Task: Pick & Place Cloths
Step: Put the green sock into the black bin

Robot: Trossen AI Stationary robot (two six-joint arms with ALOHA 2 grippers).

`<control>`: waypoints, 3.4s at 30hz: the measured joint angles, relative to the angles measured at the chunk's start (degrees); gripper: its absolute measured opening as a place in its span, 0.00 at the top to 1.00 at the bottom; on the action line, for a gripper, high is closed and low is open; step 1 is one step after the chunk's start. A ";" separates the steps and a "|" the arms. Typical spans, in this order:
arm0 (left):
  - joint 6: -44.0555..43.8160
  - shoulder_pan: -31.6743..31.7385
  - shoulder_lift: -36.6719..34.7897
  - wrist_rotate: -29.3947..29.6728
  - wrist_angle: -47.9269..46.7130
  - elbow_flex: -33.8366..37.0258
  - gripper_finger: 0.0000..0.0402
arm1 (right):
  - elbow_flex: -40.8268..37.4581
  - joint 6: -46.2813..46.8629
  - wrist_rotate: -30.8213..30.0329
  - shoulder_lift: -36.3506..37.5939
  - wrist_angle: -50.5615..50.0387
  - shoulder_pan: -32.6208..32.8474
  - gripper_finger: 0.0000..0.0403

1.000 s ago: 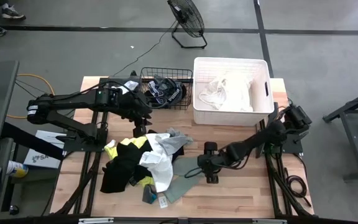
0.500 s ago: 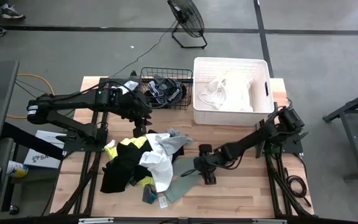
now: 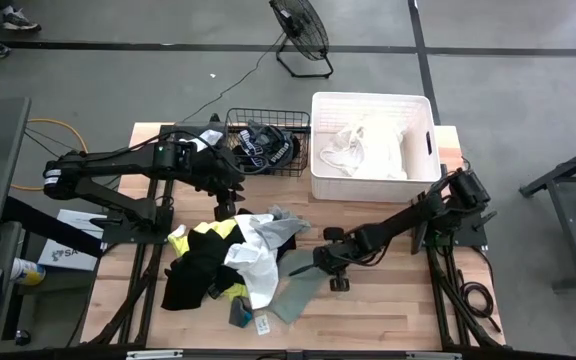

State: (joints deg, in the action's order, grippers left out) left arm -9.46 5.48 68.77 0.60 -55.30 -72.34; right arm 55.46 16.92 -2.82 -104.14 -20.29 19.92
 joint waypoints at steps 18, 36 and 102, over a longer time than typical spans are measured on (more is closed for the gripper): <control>-1.33 0.00 0.00 -0.02 2.65 0.00 0.67 | -0.36 4.06 -7.34 16.12 -5.45 0.23 0.98; 2.21 0.02 -0.02 -5.83 12.49 0.00 0.67 | -0.28 -6.61 -22.97 26.14 10.42 1.06 0.99; 15.33 -1.77 14.03 -5.44 37.54 -0.11 0.34 | -0.26 -12.70 -21.00 25.73 28.42 -9.13 0.99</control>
State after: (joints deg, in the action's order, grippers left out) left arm 5.87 3.70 82.81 -4.84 -17.76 -72.44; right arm 55.20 4.22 -23.81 -78.41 8.13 10.79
